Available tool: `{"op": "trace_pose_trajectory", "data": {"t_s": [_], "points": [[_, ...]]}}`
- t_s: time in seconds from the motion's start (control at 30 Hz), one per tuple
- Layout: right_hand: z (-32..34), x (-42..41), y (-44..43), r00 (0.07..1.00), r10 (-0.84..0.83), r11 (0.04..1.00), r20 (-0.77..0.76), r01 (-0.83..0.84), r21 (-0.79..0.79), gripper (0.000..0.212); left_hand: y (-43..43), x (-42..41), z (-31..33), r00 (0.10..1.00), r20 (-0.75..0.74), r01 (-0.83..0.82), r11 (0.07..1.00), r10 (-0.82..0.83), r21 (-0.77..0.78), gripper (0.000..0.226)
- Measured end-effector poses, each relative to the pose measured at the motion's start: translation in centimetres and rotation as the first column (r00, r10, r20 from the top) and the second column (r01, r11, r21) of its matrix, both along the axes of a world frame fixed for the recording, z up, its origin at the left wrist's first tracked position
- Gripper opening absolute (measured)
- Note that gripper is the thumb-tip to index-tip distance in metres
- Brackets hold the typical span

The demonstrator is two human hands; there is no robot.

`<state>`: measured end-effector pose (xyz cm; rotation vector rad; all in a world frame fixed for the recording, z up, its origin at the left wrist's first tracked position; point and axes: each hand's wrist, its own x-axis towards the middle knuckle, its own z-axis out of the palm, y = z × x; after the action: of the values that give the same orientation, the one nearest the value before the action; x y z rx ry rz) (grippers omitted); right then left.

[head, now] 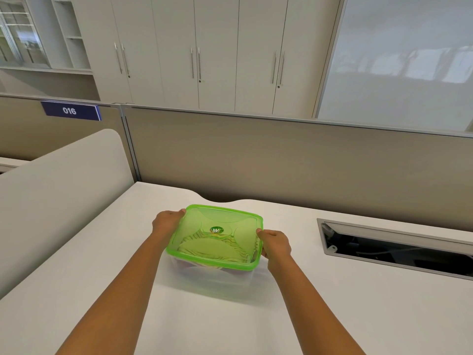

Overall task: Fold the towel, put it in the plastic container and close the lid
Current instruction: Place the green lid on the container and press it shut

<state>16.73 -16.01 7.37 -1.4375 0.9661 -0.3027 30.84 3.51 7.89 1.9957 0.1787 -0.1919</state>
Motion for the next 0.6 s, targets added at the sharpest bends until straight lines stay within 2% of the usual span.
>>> {"op": "trace_pose_trajectory", "data": {"t_s": [0.1, 0.23, 0.33, 0.43, 0.6], "points": [[0.0, 0.3, -0.1, 1.0, 0.029, 0.999, -0.011, -0.028, 0.034, 0.018, 0.2, 0.4, -0.3, 0.998, -0.055, -0.009, 0.996, 0.004, -0.094, 0.047], [-0.1, 0.8, -0.4, 0.998, 0.039, 0.999, -0.052, -0.038, 0.026, 0.033, 0.2, 0.8, -0.7, 0.99, -0.137, -0.038, 0.996, 0.026, -0.079, 0.057], [-0.6, 0.7, -0.3, 0.999, 0.034, 0.997, -0.013, -0.033, 0.063, 0.02, -0.3, 1.0, -0.9, 0.996, -0.083, -0.048, 0.997, 0.043, -0.052, 0.05], [-0.9, 0.6, -0.2, 0.999, 0.05, 0.997, 0.011, -0.051, 0.058, 0.034, -0.6, 0.8, -1.3, 0.999, -0.005, -0.033, 0.999, 0.033, -0.006, 0.036], [-0.9, 0.7, -0.1, 0.999, 0.03, 0.997, 0.018, -0.031, 0.064, 0.033, -0.7, 0.8, -1.5, 0.999, 0.01, -0.046, 0.999, 0.046, 0.011, 0.036]]}}
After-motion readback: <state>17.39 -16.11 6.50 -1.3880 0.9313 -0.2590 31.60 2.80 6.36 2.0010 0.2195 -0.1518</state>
